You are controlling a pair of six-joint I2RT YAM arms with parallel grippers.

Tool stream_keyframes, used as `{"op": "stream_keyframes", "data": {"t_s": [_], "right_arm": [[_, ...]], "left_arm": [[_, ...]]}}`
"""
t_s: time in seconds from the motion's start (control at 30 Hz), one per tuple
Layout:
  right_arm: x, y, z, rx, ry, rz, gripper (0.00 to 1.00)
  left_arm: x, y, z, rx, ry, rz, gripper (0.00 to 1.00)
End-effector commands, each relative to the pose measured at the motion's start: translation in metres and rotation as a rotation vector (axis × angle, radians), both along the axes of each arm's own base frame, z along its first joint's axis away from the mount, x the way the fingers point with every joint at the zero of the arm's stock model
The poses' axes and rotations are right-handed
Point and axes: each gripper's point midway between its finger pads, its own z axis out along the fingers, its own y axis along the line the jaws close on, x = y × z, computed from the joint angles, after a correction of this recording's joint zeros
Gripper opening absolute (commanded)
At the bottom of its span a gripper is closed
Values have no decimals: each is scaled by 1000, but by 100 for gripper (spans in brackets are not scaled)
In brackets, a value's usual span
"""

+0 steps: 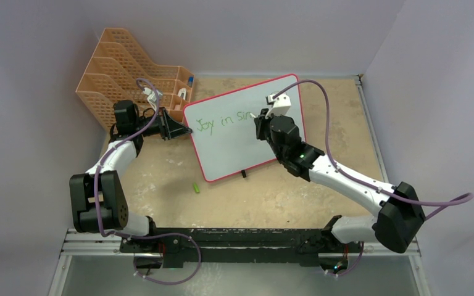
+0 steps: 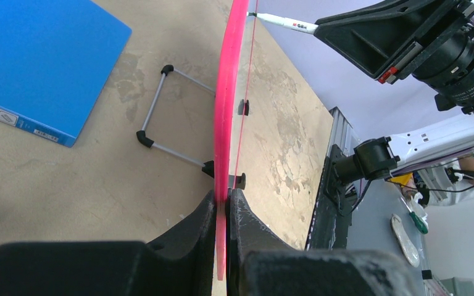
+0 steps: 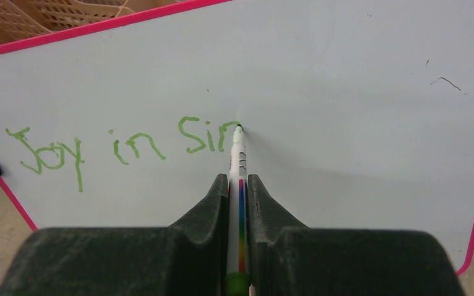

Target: Write a sentence on the whiteboard

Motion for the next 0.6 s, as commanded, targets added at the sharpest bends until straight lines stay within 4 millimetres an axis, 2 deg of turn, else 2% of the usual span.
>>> {"op": "stream_keyframes", "data": {"t_s": [0.0, 0.57], "right_arm": [[10, 0, 30, 48, -72, -28, 0], [14, -9, 27, 30, -72, -61, 0]], "left_arm": [[2, -3, 16, 15, -79, -14, 0], [2, -3, 16, 15, -78, -14, 0]]}}
